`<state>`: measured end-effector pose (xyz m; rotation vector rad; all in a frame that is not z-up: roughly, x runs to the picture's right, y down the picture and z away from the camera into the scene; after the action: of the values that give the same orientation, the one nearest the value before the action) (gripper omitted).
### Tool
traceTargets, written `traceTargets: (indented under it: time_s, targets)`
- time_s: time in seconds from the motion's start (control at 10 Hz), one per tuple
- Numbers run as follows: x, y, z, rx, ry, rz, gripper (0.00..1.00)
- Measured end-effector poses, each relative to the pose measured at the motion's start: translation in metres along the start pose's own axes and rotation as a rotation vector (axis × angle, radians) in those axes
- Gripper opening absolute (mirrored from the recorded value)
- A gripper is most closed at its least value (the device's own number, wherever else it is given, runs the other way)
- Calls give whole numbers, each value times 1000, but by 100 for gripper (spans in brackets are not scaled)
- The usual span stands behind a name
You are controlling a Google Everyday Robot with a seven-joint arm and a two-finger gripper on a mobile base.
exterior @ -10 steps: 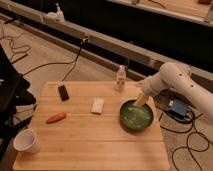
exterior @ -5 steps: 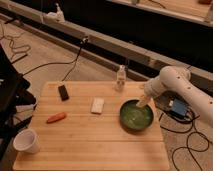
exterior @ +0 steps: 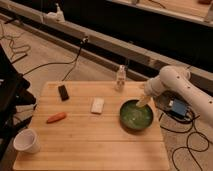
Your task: Pick up the ceramic bowl
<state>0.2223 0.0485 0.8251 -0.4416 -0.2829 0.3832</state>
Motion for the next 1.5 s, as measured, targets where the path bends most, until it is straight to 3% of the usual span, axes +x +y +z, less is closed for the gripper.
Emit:
traceTargets:
  time_s: [0.3,0.9,1.1,1.5]
  targets:
    - [23,-7,21,-5,64,44,73]
    - [62,6,68,-65,93,164,73]
    - [70,11,80,-80,99,187,62]
    - [74,13,88,-82,97,188,24]
